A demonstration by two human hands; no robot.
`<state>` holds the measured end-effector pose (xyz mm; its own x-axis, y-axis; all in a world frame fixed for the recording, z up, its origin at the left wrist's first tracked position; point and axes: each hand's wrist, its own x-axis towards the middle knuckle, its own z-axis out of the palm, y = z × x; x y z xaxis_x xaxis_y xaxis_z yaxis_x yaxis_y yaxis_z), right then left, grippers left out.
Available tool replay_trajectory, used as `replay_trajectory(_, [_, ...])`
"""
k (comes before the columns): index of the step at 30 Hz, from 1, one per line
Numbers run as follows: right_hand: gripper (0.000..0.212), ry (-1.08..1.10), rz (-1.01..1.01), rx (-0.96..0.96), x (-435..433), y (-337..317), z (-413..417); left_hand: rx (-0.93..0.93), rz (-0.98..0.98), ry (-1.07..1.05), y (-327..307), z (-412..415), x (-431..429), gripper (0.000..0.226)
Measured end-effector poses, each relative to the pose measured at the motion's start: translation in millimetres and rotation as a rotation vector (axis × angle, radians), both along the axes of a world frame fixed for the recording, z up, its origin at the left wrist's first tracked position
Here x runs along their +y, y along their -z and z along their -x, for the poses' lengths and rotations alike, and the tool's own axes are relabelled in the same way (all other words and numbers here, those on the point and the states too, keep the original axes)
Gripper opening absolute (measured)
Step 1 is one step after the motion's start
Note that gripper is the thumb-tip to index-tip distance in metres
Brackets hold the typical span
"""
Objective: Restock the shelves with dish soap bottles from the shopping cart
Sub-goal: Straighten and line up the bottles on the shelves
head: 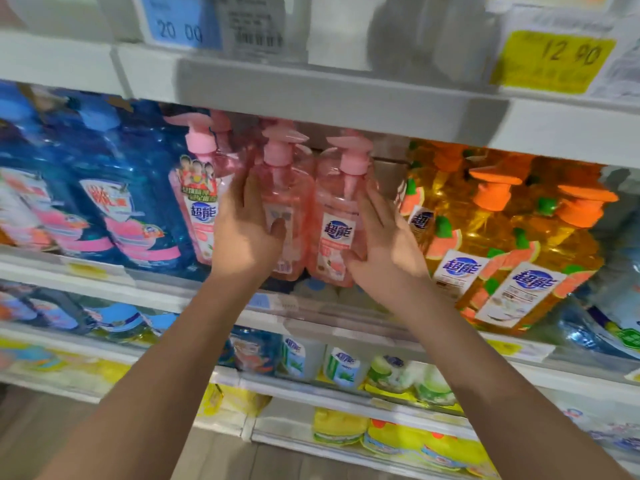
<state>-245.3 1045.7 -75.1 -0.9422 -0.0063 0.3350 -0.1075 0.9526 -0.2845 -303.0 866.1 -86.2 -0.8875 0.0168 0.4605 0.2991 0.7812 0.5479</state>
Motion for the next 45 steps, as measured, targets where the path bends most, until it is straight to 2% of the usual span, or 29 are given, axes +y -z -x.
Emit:
replay_trajectory(4, [0.091, 0.022, 0.006, 0.013, -3.3, 2.3, 9.4, 0.094, 0.210, -0.017, 0.8, 25.2, -7.9, 0.074])
replay_trajectory(7, [0.092, 0.024, -0.001, 0.022, -2.7, 6.0, 11.0, 0.136, 0.294, -0.068, -0.5, 26.6, -6.0, 0.071])
replay_trajectory(11, [0.089, 0.014, -0.003, 0.023, 2.4, 7.7, 10.0, 0.111, 0.297, -0.152, -4.7, 16.6, 9.9, 0.064])
replay_trajectory(14, [0.084, -0.020, -0.004, -0.013, 7.5, 2.5, 10.0, 0.093, 0.178, -0.094, -4.0, 17.0, 17.9, 0.060])
replay_trajectory(17, [0.080, -0.052, -0.012, -0.044, 10.3, -2.3, 8.8, 0.103, 0.162, -0.046, -6.3, 21.5, 15.6, 0.057])
replay_trajectory(19, [0.082, -0.048, 0.006, -0.013, 11.2, -0.8, 7.8, 0.171, 0.194, -0.060, -7.1, 21.3, 12.6, 0.062])
replay_trajectory(22, [0.085, -0.039, 0.017, 0.036, 13.5, 3.0, 7.9, 0.133, 0.331, -0.151, -7.1, 19.9, 11.9, 0.078])
replay_trajectory(24, [0.086, -0.046, 0.025, 0.054, 14.4, 4.0, 8.6, 0.116, 0.426, -0.222, -7.4, 15.9, 13.9, 0.076])
replay_trajectory(26, [0.086, -0.054, 0.041, 0.058, 14.9, 4.9, 9.3, 0.122, 0.400, -0.211, -3.8, 15.0, 14.2, 0.072])
replay_trajectory(29, [0.088, -0.061, 0.035, 0.036, 16.7, 4.2, 9.0, 0.041, 0.307, -0.082, -2.6, 12.0, 11.2, 0.077])
replay_trajectory(32, [0.087, -0.074, 0.014, 0.030, 19.4, 1.5, 8.4, 0.043, 0.394, -0.118, -8.5, -0.1, 8.6, 0.075])
replay_trajectory(37, [0.088, -0.072, 0.007, 0.028, 20.6, 0.7, 8.1, 0.167, 0.460, -0.190, -10.7, -5.8, 19.5, 0.066])
replay_trajectory(41, [0.088, -0.081, -0.002, 0.023, 20.9, -2.3, 7.0, 0.173, 0.275, -0.027, -10.3, -3.2, 8.9, 0.052])
replay_trajectory(43, [0.087, -0.080, -0.029, 0.025, 22.0, -3.3, 6.7, 0.127, 0.194, 0.078, -8.6, -3.7, 1.5, 0.057])
replay_trajectory(45, [0.086, -0.077, -0.042, 0.024, 22.5, -4.4, 6.3, 0.183, 0.215, 0.060, -3.9, 0.1, -1.1, 0.063])
